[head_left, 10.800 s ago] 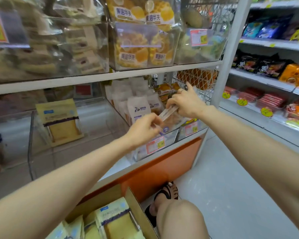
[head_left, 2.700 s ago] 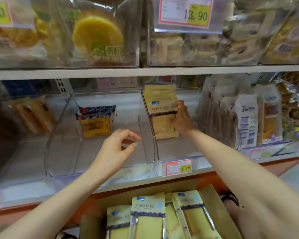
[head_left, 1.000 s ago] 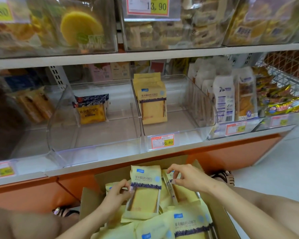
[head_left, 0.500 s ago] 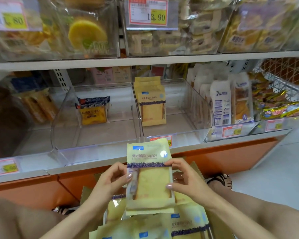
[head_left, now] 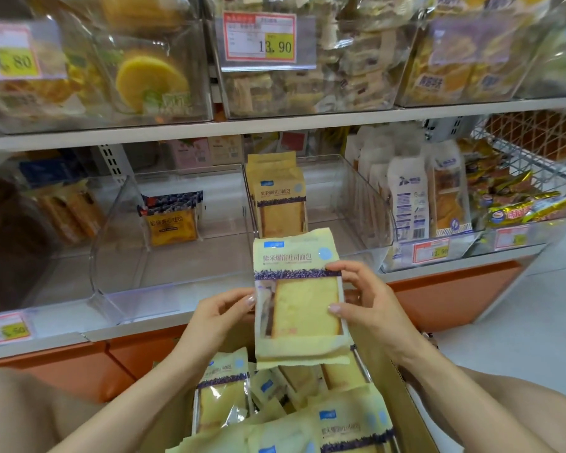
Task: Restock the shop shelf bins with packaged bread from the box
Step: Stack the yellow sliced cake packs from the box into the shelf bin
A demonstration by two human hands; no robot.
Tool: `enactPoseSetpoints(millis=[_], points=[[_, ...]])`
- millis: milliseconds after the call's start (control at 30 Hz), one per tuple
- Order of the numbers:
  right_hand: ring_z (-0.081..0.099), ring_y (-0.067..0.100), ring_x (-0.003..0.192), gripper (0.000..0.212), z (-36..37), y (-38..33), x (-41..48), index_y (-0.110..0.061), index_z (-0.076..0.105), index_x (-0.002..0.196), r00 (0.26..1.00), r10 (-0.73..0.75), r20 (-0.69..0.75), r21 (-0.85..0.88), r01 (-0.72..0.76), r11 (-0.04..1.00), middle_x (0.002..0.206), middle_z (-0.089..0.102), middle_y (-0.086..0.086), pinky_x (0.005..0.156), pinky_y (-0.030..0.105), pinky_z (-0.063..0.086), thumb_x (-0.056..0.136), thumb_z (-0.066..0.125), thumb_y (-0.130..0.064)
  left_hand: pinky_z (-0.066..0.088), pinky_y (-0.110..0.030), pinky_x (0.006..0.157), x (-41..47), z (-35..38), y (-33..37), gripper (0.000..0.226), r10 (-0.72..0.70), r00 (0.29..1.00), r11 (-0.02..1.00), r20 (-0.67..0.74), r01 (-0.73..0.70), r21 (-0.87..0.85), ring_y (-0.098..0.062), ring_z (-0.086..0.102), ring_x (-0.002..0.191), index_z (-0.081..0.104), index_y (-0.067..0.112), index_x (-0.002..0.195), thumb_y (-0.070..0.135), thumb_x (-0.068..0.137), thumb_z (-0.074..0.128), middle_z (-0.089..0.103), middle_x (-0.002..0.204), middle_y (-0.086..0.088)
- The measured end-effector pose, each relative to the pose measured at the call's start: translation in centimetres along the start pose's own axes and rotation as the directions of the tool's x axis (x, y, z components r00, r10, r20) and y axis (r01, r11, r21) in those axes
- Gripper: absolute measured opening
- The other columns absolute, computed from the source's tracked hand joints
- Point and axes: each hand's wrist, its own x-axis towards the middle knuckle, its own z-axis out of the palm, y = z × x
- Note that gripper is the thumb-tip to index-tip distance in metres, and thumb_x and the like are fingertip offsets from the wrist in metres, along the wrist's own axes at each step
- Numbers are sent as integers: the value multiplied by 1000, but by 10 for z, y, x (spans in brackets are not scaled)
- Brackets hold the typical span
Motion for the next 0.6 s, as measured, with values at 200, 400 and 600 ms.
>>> enactPoseSetpoints(millis=[200, 400, 600], points=[[67, 18, 92, 51, -2, -11, 8, -21, 57, 117, 1000, -9, 0, 66, 9, 998, 110, 65, 9, 70, 28, 55, 69, 69, -6, 50, -20, 68, 18, -2, 3, 6, 51, 991, 996, -125, -40, 86, -13, 62, 72, 64, 8, 83, 2, 83, 64, 67, 74, -4], [65, 15, 98, 51, -5, -23, 25, -28, 58, 116, 994, -79, -78, 41, 83, 996, 110, 63, 6, 70, 29, 56, 70, 68, -9, 50, -16, 61, 36, -12, 18, 10, 138, 988, 982, -73, -126, 143, -5, 62, 68, 58, 11, 94, 3, 88, 59, 67, 78, -4], [62, 24, 104, 53, -19, -37, 89, -29, 54, 118, 948, -213, -235, -74, 201, 977, 117, 62, 9, 77, 43, 57, 81, 63, 8, 51, -19, 67, 59, -25, 28, 9, 179, 983, 953, 44, -184, 242, -10, 65, 76, 57, 15, 95, 8, 90, 57, 70, 89, -7]])
